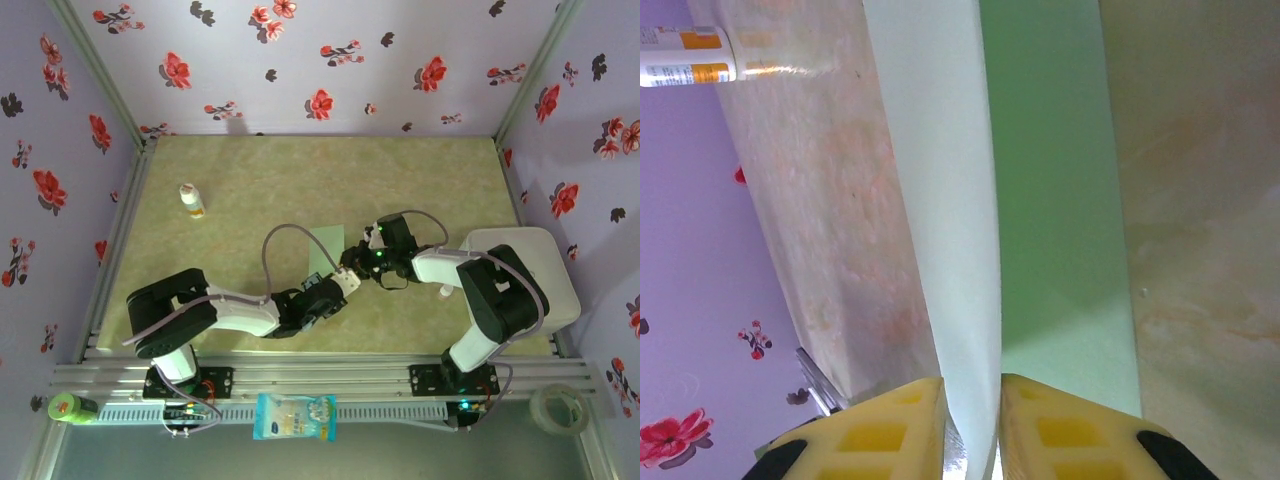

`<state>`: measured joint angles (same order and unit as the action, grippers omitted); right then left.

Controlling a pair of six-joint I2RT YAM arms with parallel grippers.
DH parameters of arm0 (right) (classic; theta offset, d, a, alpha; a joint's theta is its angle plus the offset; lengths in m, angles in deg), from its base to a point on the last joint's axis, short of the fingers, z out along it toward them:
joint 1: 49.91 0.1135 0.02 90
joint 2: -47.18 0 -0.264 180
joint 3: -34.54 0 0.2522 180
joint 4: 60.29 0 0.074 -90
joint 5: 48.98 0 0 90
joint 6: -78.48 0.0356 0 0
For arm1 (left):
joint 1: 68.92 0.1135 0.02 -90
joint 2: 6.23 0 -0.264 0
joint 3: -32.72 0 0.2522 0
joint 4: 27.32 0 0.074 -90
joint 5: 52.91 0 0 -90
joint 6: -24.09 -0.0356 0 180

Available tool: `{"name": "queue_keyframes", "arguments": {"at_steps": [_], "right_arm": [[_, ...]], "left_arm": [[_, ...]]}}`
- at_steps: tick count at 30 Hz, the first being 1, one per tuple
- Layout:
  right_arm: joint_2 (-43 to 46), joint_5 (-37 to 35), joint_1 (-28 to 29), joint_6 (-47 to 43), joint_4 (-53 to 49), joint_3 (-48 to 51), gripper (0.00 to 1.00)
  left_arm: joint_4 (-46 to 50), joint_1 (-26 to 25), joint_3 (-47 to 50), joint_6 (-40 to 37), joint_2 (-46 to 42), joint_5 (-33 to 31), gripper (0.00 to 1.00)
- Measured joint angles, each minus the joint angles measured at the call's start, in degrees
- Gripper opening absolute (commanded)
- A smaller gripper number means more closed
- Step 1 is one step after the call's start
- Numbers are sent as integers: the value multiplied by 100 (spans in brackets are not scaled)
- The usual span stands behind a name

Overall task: Fold a paper plane with a square sheet of paper (pick it up from the middle)
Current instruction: Fold the triangle a second time at the center of the table.

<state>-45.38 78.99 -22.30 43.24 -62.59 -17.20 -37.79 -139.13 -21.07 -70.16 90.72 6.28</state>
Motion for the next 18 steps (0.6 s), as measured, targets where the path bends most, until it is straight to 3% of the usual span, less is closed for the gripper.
{"name": "queue_keyframes", "arguments": {"at_steps": [4,9,18], "right_arm": [[50,-129,0,39,17,4,22],[356,-437,-37,4,-192,9,34],[1727,-1410,-101,-514,-1353,74,37]], "left_arm": [[79,17,0,22,-33,94,0],[562,210,-39,308,-133,400,0],[1320,1051,-522,1462,-507,2109,0]]}}
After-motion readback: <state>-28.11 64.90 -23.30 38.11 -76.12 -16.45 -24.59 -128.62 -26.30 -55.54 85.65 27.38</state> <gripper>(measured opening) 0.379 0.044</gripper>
